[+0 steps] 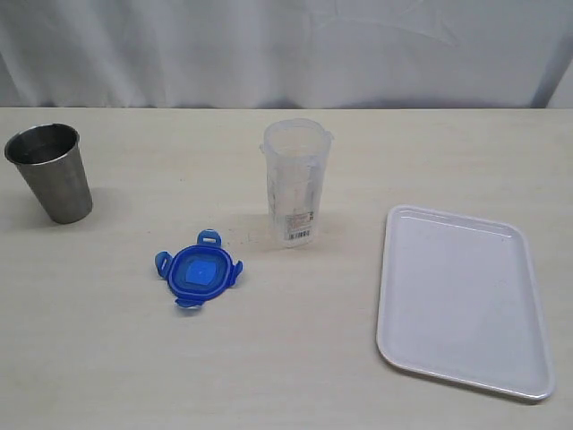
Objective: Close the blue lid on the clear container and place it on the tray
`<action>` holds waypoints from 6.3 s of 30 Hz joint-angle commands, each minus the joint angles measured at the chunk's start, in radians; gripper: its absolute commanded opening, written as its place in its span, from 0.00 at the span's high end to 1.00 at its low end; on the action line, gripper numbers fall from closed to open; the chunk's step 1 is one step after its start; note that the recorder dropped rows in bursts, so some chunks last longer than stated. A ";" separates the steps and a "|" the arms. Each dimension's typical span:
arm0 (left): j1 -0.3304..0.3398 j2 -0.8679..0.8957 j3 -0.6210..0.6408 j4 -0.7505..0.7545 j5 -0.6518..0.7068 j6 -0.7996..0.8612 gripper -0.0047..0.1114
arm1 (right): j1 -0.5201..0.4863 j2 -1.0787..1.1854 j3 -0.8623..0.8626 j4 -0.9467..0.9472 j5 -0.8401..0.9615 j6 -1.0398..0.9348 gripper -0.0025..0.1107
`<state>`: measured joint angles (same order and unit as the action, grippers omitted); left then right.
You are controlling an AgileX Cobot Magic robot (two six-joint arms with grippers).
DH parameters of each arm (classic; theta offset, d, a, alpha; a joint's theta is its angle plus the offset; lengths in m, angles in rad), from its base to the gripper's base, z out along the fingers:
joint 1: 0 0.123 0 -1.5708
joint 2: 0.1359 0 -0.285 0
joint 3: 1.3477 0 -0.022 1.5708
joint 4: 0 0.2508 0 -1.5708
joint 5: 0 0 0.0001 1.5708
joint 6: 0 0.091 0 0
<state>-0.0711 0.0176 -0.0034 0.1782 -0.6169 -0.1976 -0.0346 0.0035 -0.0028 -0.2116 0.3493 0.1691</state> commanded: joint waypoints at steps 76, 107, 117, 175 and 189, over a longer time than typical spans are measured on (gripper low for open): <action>0.003 2.198 -0.679 -0.321 -0.604 0.280 0.06 | 0.002 -0.003 0.003 0.005 0.001 0.003 0.94; 0.003 2.198 -0.709 -0.323 -0.604 0.275 0.06 | 0.002 -0.003 0.003 0.005 0.001 0.003 0.94; 0.003 2.198 -0.709 -0.323 -0.604 0.275 0.38 | 0.002 -0.003 0.003 0.005 0.001 0.003 0.94; -0.240 1.977 -1.258 0.571 0.058 -0.274 0.96 | 0.002 -0.003 0.003 0.005 0.001 0.003 0.94; -0.295 1.977 -1.266 0.571 0.031 -0.189 0.96 | 0.002 -0.003 0.003 0.010 0.001 0.003 0.94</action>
<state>-0.3585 2.0153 -1.2519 0.7620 -0.5132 -0.4231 -0.0346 0.0035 -0.0028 -0.2116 0.3493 0.1691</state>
